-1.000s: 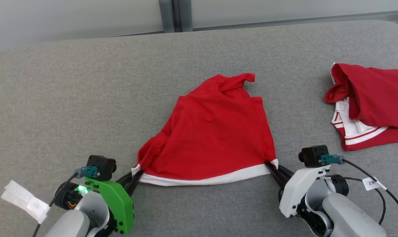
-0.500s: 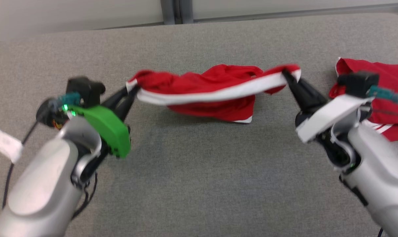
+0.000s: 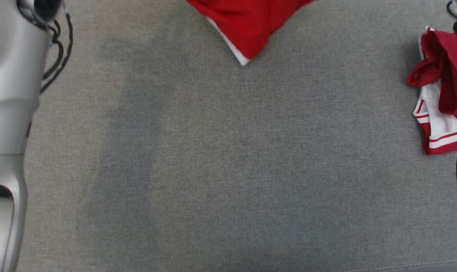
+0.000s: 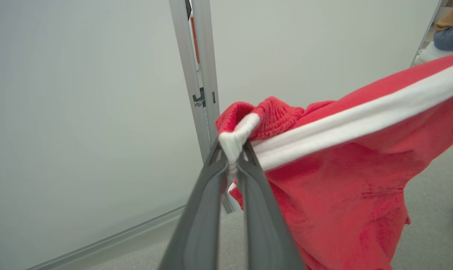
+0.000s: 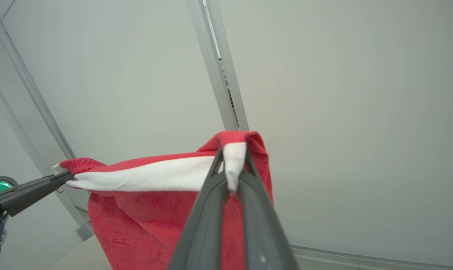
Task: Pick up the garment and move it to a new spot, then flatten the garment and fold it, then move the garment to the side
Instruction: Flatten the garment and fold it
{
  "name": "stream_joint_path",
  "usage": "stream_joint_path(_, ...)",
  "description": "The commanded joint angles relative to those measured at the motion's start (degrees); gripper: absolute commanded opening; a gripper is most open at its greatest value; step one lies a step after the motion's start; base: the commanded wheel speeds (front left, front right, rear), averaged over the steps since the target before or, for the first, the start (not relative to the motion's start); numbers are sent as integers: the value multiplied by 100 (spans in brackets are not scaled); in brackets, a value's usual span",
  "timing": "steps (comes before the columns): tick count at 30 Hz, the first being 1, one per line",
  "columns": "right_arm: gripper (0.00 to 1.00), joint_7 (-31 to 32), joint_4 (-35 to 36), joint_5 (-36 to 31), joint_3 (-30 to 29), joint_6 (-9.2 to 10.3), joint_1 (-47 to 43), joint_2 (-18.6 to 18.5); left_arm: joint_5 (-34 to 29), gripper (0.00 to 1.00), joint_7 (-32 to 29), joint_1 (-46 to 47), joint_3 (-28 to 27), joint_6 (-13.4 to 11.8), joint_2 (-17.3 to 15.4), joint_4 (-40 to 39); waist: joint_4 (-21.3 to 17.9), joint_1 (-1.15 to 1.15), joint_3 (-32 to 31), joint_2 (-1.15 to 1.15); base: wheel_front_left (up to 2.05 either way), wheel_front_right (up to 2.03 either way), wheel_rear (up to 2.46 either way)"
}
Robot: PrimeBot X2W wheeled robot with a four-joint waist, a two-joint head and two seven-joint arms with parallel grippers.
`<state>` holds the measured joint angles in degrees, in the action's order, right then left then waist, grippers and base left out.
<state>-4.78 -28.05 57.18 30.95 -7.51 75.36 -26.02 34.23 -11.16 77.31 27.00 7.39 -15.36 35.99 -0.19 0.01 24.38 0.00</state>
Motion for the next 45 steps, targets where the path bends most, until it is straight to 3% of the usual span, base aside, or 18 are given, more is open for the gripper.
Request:
stream_joint_path(1, 0, -100, -106, 75, 39, 5, 286, -36, 12, 0, 76, 291, -10, 9, -6, 180, -18, -1, 224, 0, 0, 0, 0)
stream_joint_path(8, 0, -435, -519, 348, 462, 7, 1308, -129, 280, 0, 556, 1246, 95, -2, 28, 1101, -32, -1, 145, 0, 0, 0, 0)
stream_joint_path(13, 0, -473, -733, 505, 986, 7, 1204, -176, 544, 0, 758, 1125, 356, -1, 57, 1486, -24, -1, 50, 0, 0, 0, 0)
stream_joint_path(19, 0, -727, -668, 882, 1641, 7, 2, -50, 1081, 0, 1072, -212, 708, 0, 86, 1714, -74, -1, -258, 0, 0, 0, 0)
stream_joint_path(25, 0, -866, -417, 1204, 2198, 7, -1455, -239, 1433, 0, 1122, -1923, 1216, 1, -124, 1319, -115, -1, -662, 0, 0, 0, 0)
stream_joint_path(34, 0, -437, 502, 1379, 2843, 7, -3212, -1159, 1558, 0, 649, -3686, 1824, -125, -509, 367, 19, -1, -1396, 0, 0, 0, 0)
stream_joint_path(38, 0, 59, 1028, 1279, 2985, 8, -3811, -1745, 1680, 0, -4, -4313, 1997, -427, -842, -398, 7, -1, -1661, 0, 0, 0, 0)
stream_joint_path(45, 0, 1305, 2208, 1287, 2769, 14, -4497, -2804, 2097, 0, -1417, -5267, 2067, -1234, -1896, -2465, -99, -1, -1957, 0, 0, 0, 0)
